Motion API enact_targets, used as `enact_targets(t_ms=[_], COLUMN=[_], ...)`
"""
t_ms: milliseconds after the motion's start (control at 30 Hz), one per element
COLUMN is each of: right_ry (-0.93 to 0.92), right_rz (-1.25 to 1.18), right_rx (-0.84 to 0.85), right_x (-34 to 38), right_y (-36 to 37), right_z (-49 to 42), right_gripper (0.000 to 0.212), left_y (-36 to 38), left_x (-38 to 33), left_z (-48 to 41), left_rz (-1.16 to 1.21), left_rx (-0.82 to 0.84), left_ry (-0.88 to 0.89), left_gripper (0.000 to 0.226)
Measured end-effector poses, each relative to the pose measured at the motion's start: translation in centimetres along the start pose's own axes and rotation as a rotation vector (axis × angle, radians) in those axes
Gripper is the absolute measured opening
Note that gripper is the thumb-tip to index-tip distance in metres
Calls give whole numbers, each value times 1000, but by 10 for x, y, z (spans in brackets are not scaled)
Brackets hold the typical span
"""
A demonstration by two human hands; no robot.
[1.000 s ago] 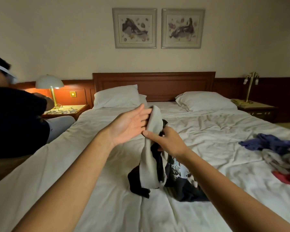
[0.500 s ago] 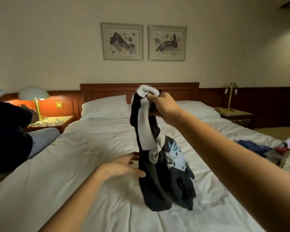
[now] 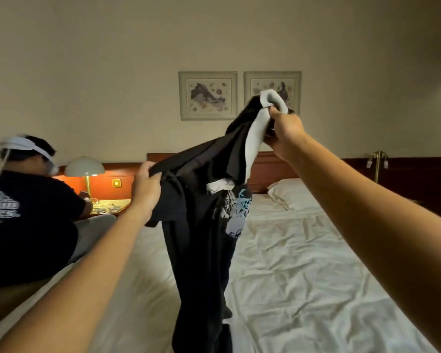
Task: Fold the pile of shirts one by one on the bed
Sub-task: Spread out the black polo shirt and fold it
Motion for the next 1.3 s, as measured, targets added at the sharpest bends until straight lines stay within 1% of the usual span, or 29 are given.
enact_targets(t_ms=[133,200,233,267,333,367,400,433,467,500,533,567,600,667,700,733,767,800,833,867,900,933,1000,1067,1100,1167,1200,1267,1300], right_ry=[7,7,30,81,187,250,334,425,507,530,494,434,383,403,444,481,501,505,483,441,396,367,344,284,249,161,120,36,-9], right_rz=[-11,24,79,147,260,298,358,455,570,717,861,947,965,968,1007,1080,1188,1339,1501,1634,1710,1743,1738,1702,1649,1497,1419,1318,1311], right_rx=[-101,-186,-219,-240,-299,-343,-383,-428,-469,-496,-492,-431,-295,108,306,484,620,708,754,753,710,651,573,524,492,416,399,429,450], right_x=[-6,-10,-14,-20,-43,-59,-76,-95,-113,-130,-147,-165,-188,-236,-259,-279,-296,-311,-322,-329,-331,-331,-328,-319,-313,-294,-282,-256,-242], right_y=[-35,-64,-80,-97,-141,-168,-195,-222,-246,-268,-284,-291,-289,-271,-263,-259,-259,-264,-270,-275,-279,-280,-279,-270,-265,-251,-243,-224,-216], right_z=[-11,-18,-19,-17,-12,-6,3,16,33,50,69,90,111,162,189,215,236,252,262,267,267,263,253,243,239,227,221,209,204], right_gripper=[35,30,23,13,18,19,16,15,24,34,43,48,48,41,46,59,75,87,90,86,77,65,40,12,3,22,25,21,15], left_y=[-13,-5,5,20,55,69,81,90,97,102,104,106,106,99,96,93,91,90,87,84,82,81,82,88,92,104,111,123,126], left_x=[-64,-83,-85,-82,-59,-42,-21,3,30,60,91,122,153,203,220,233,243,250,255,257,258,258,261,267,268,260,252,231,219], left_z=[-31,-30,-26,-17,23,45,66,85,100,116,132,152,176,230,253,269,278,283,284,283,282,282,284,289,290,290,288,282,275], left_rz=[-227,-332,-347,-318,-163,-118,-95,-71,-67,-85,-157,-279,-419,-616,-673,-726,-772,-789,-782,-755,-713,-669,-660,-795,-863,-911,-899,-830,-749], left_rx=[-55,-11,75,234,694,897,1060,1160,1187,1162,1129,1141,1204,1410,1497,1542,1535,1468,1362,1254,1164,1101,1065,1128,1158,1140,1108,1025,986], left_ry=[227,270,262,214,-7,-117,-195,-260,-325,-389,-434,-445,-453,-494,-475,-410,-315,-230,-184,-173,-186,-213,-272,-278,-250,-134,-56,87,120], left_gripper=[11,12,13,14,27,40,50,54,53,50,47,44,43,54,63,69,70,64,54,46,45,51,69,74,74,71,67,54,44])
Point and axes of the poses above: each hand's wrist, its own z-axis away from the middle knuckle, its own y-axis out of the palm, x = y × z, the point moved 6 cm from there along -z, towards the middle knuckle, and after that the axes turned 1 degree about -x, right-handed, at the moved point
